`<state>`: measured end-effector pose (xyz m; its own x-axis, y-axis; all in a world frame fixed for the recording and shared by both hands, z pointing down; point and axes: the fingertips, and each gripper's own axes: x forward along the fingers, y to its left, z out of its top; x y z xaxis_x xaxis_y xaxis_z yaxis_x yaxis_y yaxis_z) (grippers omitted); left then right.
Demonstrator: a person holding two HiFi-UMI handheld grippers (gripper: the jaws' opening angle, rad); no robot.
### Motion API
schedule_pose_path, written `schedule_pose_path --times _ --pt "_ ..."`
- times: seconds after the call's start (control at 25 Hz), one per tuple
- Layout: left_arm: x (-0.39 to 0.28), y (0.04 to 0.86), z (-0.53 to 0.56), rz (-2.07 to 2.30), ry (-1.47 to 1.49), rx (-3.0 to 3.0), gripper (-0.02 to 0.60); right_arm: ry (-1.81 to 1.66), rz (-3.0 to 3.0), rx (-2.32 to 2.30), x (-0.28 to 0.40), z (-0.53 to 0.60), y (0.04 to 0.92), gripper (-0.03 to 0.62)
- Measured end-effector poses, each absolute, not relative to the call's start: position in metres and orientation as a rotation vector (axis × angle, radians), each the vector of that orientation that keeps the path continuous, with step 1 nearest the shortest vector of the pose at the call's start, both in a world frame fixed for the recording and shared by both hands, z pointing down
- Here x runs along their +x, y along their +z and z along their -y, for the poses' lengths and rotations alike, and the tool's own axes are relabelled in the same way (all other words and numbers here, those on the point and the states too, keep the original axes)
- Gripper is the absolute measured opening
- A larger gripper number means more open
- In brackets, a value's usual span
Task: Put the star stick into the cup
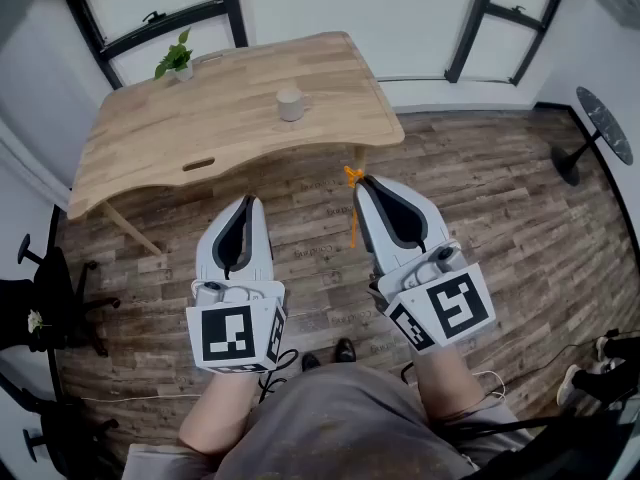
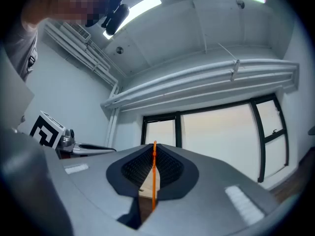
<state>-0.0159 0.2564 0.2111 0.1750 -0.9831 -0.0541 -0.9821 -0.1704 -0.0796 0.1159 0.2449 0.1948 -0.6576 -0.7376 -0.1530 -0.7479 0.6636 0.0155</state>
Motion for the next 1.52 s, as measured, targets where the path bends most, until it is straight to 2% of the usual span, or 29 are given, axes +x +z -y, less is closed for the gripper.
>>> schedule_pose_path --times 0.72,1.12,1.52 --pt "0.039 0.224 -0.239 -1.997 -0.058 -2.286 0.0 0.069 -2.743 -1.12 0.17 -0.221 0.205 0.043" --pt "0.022 0.246 -0.197 -2.061 -0.08 -2.295 0.0 -0.005 -2.783 -1.088 0.153 -0.172 0.228 0.043" --pt "-0.024 0.261 -0.085 -2.034 -0.08 -2.347 0.0 -0.043 -2.797 -1.14 0.105 -0.064 0.242 0.043"
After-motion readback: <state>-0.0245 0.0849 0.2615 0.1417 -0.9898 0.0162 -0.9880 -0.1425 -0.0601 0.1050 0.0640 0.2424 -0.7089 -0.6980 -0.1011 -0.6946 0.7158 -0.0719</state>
